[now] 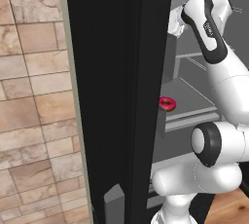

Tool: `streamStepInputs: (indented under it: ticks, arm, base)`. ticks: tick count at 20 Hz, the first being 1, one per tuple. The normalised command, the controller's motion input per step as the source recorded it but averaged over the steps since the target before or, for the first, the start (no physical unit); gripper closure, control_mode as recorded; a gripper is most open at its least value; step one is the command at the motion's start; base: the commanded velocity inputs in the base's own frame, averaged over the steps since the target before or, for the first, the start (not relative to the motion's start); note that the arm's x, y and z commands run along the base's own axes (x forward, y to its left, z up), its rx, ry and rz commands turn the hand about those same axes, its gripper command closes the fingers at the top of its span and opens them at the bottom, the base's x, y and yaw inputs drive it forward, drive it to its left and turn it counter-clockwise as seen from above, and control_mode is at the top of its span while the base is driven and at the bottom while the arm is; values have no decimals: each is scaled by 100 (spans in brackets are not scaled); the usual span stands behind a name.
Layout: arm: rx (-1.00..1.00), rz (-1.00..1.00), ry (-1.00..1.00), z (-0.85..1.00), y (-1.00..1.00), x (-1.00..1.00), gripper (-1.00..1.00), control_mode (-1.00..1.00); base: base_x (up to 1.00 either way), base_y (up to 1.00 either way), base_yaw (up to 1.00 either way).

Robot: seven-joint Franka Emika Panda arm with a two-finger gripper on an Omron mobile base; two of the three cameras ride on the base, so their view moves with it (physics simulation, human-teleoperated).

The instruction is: Place the ketchup and mustard from the counter to the top shelf of the fridge. If the existing items in the fridge are on the top shelf, move them to other shelves.

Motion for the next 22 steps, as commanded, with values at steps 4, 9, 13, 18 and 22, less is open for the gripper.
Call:
streamStepInputs:
  ticks: [4,9,13,18,22]
  arm:
    - [0,0,0,0,0,9,-100,-100]
    - [0,0,0,0,0,16,-100,-100]
    - [0,0,0,0,0,17,-100,-100]
    - [0,0,0,0,0,8,-100,-100]
    - [0,0,0,0,0,15,-100,-100]
  base:
    - [0,0,0]
    - [0,0,0]
    - [0,0,0]
    - [0,0,0]
    - [0,0,0]
